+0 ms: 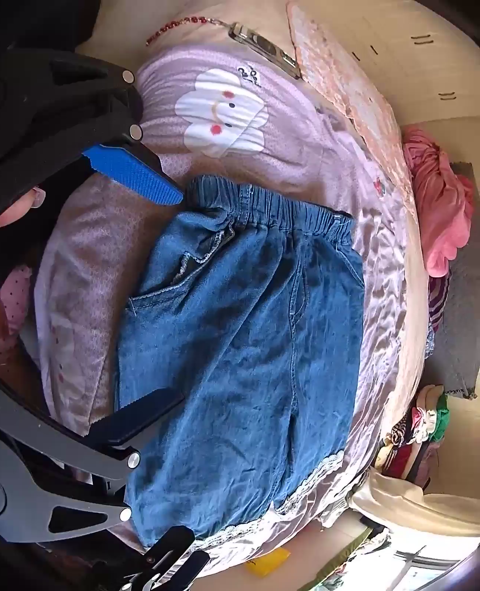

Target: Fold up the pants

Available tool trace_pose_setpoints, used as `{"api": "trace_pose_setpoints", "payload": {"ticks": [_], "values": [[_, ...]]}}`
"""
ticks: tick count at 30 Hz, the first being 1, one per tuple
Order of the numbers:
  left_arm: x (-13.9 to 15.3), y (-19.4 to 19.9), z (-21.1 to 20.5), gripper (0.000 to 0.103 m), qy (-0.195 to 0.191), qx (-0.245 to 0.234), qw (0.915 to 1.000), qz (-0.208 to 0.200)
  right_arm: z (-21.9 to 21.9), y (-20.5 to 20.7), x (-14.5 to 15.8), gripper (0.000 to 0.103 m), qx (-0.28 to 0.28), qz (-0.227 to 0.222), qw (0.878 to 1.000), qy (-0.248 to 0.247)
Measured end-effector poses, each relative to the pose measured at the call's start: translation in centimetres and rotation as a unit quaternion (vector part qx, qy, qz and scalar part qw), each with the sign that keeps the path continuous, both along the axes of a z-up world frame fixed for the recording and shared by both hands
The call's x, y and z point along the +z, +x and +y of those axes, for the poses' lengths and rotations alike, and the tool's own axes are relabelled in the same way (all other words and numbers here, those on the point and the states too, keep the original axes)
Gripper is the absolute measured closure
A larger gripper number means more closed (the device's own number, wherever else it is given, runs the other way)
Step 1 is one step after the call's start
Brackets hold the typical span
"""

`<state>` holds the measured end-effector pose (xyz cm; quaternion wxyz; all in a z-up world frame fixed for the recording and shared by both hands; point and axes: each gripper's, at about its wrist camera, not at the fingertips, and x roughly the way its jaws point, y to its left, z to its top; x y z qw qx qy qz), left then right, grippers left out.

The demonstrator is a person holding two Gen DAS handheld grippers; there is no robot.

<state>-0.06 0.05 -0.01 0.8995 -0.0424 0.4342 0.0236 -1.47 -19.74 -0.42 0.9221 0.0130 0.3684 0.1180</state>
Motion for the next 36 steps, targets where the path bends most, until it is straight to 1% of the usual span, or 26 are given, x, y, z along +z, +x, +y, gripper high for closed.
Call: {"api": "trace_pose_setpoints", "payload": {"ticks": [1, 2, 8, 9, 19, 20, 36], "values": [[-0.03, 0.08, -0.14, 0.009, 0.010, 0.001, 0.9999, 0.005, 0.10, -0.12, 0.04, 0.004, -0.001, 0.000, 1.000, -0.002], [-0.06, 0.11, -0.16, 0.009, 0.009, -0.001, 0.9999, 0.006, -0.52, -0.11, 0.13, 0.004, 0.001, 0.001, 1.000, 0.018], [-0.10, 0.13, -0.28, 0.009, 0.012, -0.002, 0.9999, 0.005, -0.25, 0.07, 0.38, 0.004, -0.003, 0.001, 1.000, 0.011], [-0.11, 0.13, -0.28, 0.009, 0.012, -0.002, 0.9999, 0.005, -0.78, -0.13, 0.37, 0.004, -0.002, -0.001, 1.000, 0.016], [-0.09, 0.07, -0.28, 0.009, 0.012, -0.004, 0.9999, 0.003, -0.62, -0.04, 0.63, 0.004, -0.005, -0.004, 1.000, 0.017], [-0.03, 0.09, -0.50, 0.009, 0.011, -0.004, 0.9999, 0.003, 0.02, -0.25, 0.51, 0.004, -0.006, -0.005, 1.000, 0.014], [-0.15, 0.46, -0.27, 0.009, 0.015, -0.003, 0.9999, 0.003, -0.33, 0.01, 0.74, 0.004, -0.004, -0.010, 1.000, 0.005]]}}
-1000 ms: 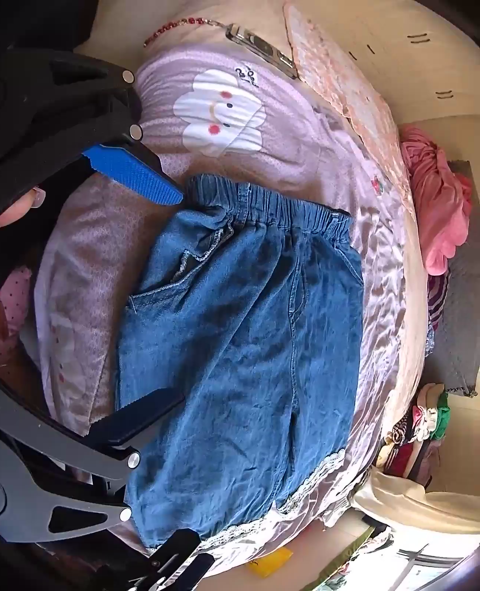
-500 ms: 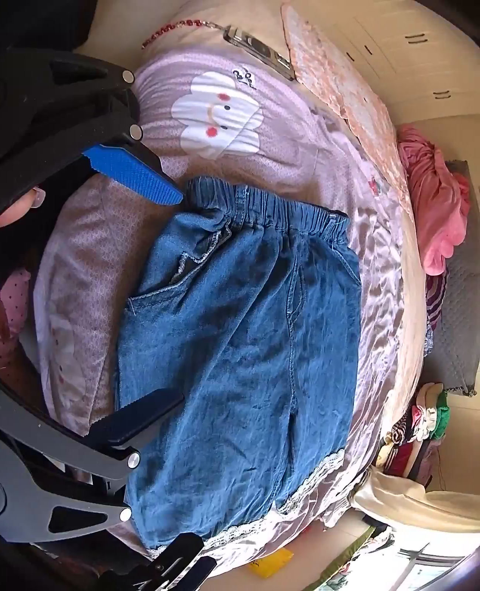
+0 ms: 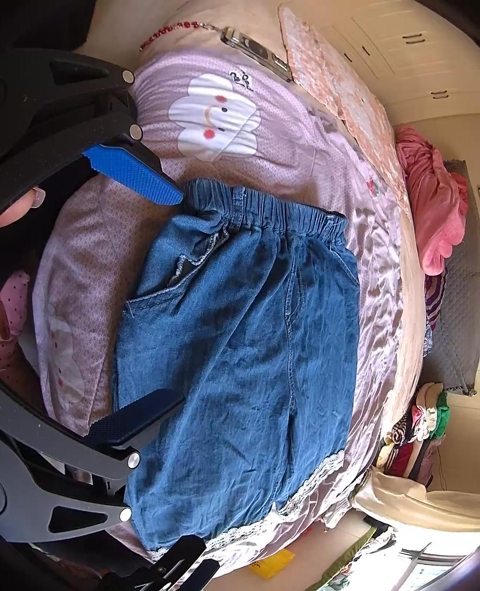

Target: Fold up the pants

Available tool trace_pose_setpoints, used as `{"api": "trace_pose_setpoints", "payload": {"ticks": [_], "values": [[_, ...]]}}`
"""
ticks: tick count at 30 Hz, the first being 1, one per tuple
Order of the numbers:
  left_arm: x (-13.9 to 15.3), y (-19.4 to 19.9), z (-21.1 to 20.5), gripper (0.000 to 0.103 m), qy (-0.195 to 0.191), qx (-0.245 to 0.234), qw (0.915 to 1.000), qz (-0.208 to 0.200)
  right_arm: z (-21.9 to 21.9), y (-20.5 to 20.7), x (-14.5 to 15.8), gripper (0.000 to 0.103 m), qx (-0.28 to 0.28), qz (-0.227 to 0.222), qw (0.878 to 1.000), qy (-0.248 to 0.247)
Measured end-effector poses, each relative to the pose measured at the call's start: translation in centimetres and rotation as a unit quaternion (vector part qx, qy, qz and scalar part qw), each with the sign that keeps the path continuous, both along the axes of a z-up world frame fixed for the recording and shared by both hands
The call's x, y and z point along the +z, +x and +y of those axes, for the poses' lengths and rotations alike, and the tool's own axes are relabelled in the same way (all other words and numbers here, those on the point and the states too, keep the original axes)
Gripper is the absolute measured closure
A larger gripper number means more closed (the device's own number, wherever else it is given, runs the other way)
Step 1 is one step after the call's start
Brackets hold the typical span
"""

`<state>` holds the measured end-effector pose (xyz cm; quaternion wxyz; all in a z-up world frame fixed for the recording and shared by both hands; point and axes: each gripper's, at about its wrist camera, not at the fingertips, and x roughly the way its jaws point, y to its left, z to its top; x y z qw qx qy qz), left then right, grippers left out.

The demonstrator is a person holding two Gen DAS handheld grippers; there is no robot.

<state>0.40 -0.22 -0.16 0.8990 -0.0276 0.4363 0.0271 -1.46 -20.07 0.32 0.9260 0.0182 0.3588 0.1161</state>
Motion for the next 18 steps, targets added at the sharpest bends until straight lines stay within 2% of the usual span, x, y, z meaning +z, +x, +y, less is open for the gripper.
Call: {"api": "trace_pose_setpoints", "payload": {"ticks": [18], "values": [[0.40, 0.04, 0.62, 0.009, 0.005, 0.000, 1.0000, -0.001, 0.01, 0.21, -0.25, 0.004, 0.000, 0.003, 1.000, -0.002]]}}
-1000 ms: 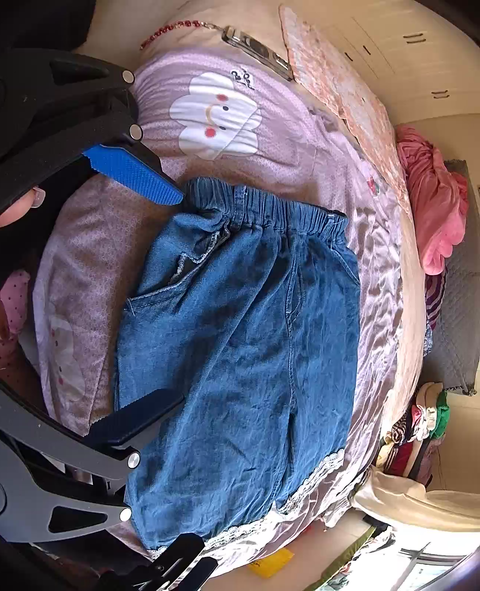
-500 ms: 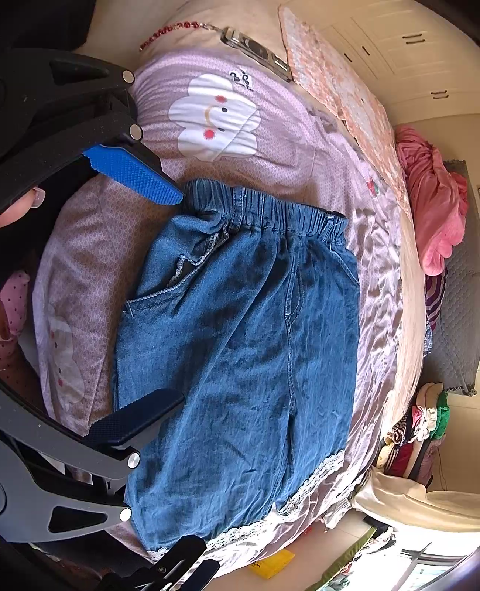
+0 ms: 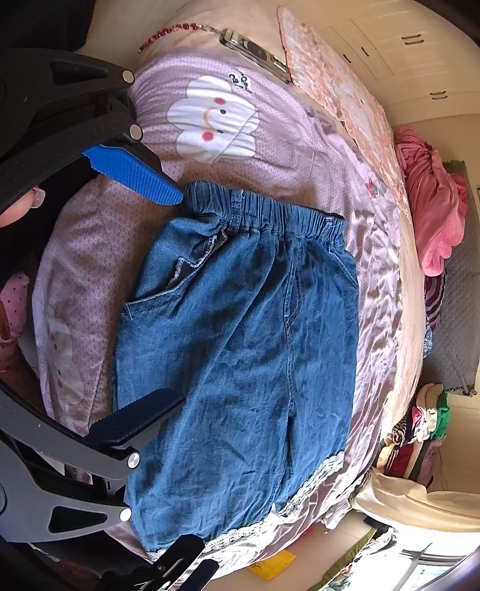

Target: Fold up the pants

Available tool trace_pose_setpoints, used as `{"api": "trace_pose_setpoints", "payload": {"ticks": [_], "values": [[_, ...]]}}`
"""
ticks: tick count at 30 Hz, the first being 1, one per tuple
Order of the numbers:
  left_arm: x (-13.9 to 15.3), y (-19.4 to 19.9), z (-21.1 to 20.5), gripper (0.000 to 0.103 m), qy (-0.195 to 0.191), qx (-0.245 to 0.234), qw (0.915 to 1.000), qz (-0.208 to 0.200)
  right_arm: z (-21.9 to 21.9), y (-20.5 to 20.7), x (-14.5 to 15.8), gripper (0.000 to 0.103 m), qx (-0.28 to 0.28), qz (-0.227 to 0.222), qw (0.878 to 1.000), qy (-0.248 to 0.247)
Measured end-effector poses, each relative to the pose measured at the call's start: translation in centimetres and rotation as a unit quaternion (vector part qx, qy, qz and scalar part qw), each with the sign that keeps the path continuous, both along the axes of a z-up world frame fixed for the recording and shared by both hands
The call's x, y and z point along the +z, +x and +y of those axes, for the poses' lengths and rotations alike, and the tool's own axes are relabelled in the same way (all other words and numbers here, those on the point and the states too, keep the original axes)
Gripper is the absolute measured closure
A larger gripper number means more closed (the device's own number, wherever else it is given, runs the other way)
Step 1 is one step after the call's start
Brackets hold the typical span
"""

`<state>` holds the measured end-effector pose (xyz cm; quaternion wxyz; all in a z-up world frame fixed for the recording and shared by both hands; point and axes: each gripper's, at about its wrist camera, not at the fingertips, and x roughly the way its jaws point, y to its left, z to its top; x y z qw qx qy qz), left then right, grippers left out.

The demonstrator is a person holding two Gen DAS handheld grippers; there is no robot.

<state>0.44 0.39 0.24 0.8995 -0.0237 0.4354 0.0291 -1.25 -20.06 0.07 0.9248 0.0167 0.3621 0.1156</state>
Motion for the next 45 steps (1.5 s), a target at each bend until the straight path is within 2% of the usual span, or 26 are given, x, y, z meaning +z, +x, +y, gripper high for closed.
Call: {"api": "trace_pose_setpoints", "payload": {"ticks": [26, 34, 40, 45], "values": [[0.3, 0.5, 0.0, 0.009, 0.004, 0.004, 1.0000, -0.002, 0.4, 1.1, 0.3, 0.004, 0.011, 0.006, 1.000, -0.001], [0.7, 4.1, 3.1, 0.009, -0.007, 0.016, 0.9998, 0.001, 1.5, 5.5, 1.9, 0.004, 0.043, 0.002, 0.999, -0.008], [1.1, 8.5, 6.6, 0.009, -0.002, 0.033, 0.9995, 0.001, 3.1, 10.4, 2.7, 0.004, 0.071, 0.001, 0.997, -0.018], [0.2, 12.7, 9.1, 0.009, 0.003, 0.031, 0.9994, 0.016, 5.1, 14.7, 2.6, 0.004, 0.105, 0.006, 0.994, -0.036]]}}
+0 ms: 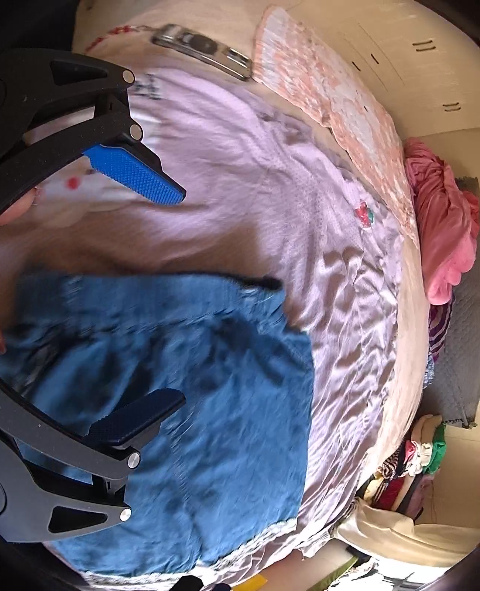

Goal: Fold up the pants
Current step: 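Grasp the elastic waistband with the left gripper and lift it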

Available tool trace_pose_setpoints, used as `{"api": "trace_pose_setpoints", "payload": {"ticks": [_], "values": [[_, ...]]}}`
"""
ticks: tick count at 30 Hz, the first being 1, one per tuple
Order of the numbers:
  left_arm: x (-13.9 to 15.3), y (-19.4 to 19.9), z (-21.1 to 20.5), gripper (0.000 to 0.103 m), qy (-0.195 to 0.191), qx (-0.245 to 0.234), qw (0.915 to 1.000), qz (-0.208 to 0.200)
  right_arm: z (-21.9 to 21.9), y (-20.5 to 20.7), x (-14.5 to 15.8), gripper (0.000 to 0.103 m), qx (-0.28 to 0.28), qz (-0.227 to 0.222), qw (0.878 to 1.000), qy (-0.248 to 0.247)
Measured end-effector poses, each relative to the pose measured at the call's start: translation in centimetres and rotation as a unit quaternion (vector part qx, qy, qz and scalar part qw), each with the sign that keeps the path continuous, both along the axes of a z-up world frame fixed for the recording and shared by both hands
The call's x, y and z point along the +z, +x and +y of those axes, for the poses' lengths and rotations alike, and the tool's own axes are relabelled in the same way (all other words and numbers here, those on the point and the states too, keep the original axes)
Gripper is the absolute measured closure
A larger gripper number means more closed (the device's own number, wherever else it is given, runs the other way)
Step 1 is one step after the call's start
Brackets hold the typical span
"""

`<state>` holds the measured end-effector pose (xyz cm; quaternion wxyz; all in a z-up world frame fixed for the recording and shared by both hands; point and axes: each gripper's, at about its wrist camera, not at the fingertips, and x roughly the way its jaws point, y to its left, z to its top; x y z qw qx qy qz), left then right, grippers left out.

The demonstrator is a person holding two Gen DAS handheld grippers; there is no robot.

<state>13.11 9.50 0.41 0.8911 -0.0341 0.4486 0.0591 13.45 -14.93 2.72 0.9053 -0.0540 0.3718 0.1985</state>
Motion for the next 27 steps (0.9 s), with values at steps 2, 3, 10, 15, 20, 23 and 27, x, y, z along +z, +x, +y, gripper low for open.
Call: {"api": "trace_pose_setpoints", "payload": {"ticks": [2, 3, 10, 15, 20, 23, 27], "values": [[-0.4, 1.3, 0.5, 0.009, 0.004, -0.002, 1.0000, 0.003, 0.7, 2.0, -0.3, 0.004, 0.007, 0.007, 1.000, -0.007], [-0.7, 2.2, 0.8, 0.009, 0.000, -0.007, 1.0000, 0.005, 1.2, 3.3, -0.4, 0.004, 0.016, 0.012, 1.000, -0.008], [-2.7, 7.2, 1.9, 0.009, -0.005, -0.025, 0.9994, 0.024, 4.1, 9.5, -1.5, 0.004, 0.060, 0.032, 0.997, -0.029], [-3.7, 9.5, 2.6, 0.040, -0.046, -0.041, 0.9978, 0.025, 5.9, 13.2, -2.9, 0.004, 0.091, 0.052, 0.994, -0.041], [-4.0, 9.6, 2.4, 0.085, -0.077, -0.075, 0.9941, 0.018, 7.6, 15.7, -4.1, 0.004, 0.129, 0.060, 0.987, -0.071], [-3.2, 9.0, 2.6, 0.087, -0.092, -0.086, 0.9921, 0.000, 8.7, 16.9, -4.7, 0.004, 0.165, 0.056, 0.981, -0.086], [-1.2, 7.6, 2.7, 0.088, -0.108, -0.106, 0.9880, -0.031, 9.7, 18.3, -5.4, 0.004, 0.204, 0.054, 0.973, -0.093]]}}
